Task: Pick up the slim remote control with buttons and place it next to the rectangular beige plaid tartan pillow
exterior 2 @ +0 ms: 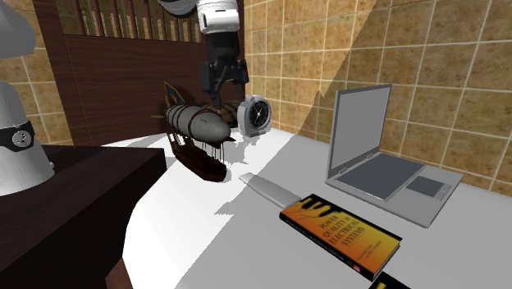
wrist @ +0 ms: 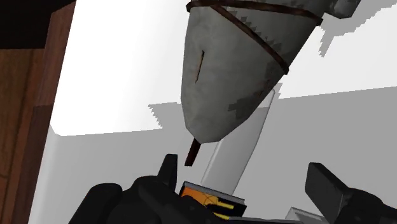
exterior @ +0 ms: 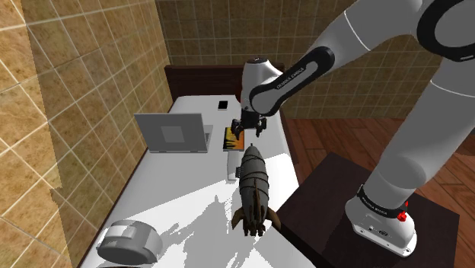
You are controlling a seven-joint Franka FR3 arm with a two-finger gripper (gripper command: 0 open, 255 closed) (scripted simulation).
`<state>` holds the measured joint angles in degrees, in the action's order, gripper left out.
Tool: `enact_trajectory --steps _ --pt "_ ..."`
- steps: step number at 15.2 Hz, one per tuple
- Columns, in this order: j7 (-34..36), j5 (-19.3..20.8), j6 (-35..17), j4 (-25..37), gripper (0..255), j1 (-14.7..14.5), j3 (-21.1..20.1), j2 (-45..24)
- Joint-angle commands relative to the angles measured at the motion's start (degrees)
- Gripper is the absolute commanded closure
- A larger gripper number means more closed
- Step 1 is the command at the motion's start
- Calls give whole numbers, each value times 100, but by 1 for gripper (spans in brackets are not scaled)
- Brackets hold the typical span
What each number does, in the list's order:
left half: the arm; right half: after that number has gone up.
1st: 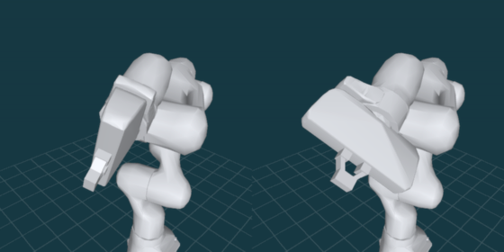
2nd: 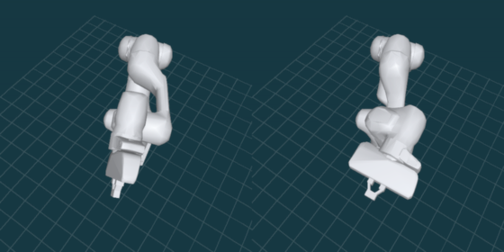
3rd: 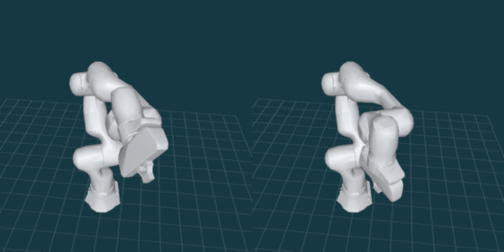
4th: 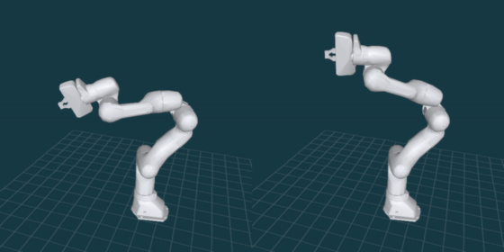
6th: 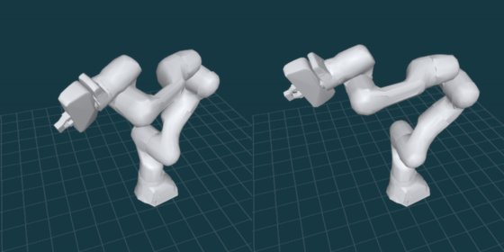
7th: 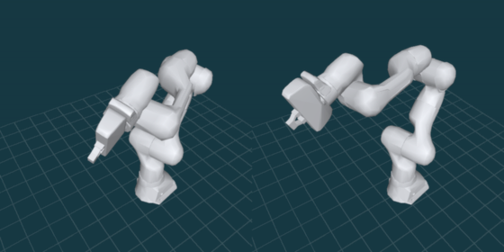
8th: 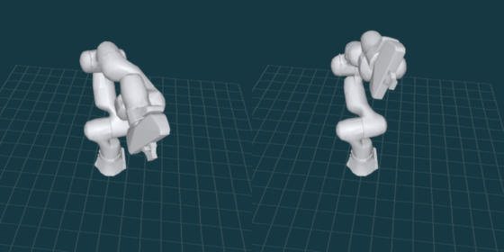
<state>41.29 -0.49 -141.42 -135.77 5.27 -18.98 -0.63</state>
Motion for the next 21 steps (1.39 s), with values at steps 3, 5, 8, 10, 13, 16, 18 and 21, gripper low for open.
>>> enact_trajectory --steps 3,5,8,10,13,16,18,21 --pt "876 590 -408 440 0 -83 74 -1009" --pt "1254 836 -550 691 0 -193 197 -1481" --pt "1744 1110 -714 1116 0 -388 417 -2172" --pt "1998 1199 -798 1427 0 -552 598 -2621" --pt "2256 1167 -890 1935 0 -841 908 -3279" --pt "2426 1069 -929 2421 0 -1042 1130 -3855" --pt "2433 1079 -1019 2474 0 -1073 1166 -3994" --pt "2454 1110 -1145 2563 0 -1103 1205 -4209"
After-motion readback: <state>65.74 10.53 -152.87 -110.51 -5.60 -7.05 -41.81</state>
